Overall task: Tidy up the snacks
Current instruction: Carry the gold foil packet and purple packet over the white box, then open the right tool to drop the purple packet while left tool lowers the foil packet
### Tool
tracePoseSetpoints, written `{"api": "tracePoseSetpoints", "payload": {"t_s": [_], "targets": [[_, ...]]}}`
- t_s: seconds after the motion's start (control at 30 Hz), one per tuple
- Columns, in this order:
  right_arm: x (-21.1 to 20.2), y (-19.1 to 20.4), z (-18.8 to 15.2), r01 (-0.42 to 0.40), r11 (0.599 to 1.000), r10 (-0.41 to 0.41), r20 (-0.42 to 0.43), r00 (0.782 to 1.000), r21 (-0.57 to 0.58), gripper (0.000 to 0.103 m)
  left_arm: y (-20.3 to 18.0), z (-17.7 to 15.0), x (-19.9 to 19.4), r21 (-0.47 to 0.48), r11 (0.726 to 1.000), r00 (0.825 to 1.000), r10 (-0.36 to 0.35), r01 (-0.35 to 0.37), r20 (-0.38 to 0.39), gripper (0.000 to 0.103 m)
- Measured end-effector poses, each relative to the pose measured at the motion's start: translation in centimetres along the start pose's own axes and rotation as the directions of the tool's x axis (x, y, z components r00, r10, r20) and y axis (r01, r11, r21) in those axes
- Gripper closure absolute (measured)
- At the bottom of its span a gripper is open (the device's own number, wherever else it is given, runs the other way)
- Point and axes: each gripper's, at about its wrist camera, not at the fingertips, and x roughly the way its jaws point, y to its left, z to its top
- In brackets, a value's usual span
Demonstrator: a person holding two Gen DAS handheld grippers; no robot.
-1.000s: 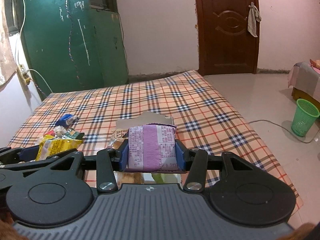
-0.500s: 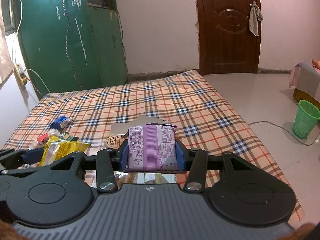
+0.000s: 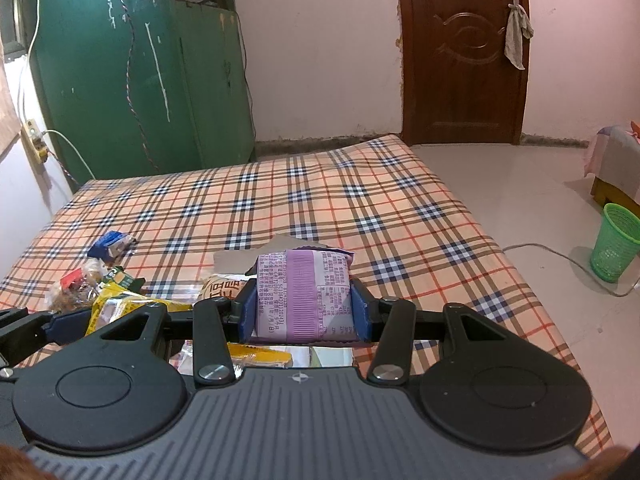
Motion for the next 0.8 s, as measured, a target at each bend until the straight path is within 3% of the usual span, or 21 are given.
{"api": "tracePoseSetpoints", "payload": {"t_s": [0.8], "targets": [[6.1, -0.3, 1.6, -0.008, 1.000, 0.008, -0.062, 0.998, -0.002, 0.045, -1.5, 0.9, 3.7, 0.053, 0.996, 0.997, -0.070, 0.071, -0.020, 0.049]]}}
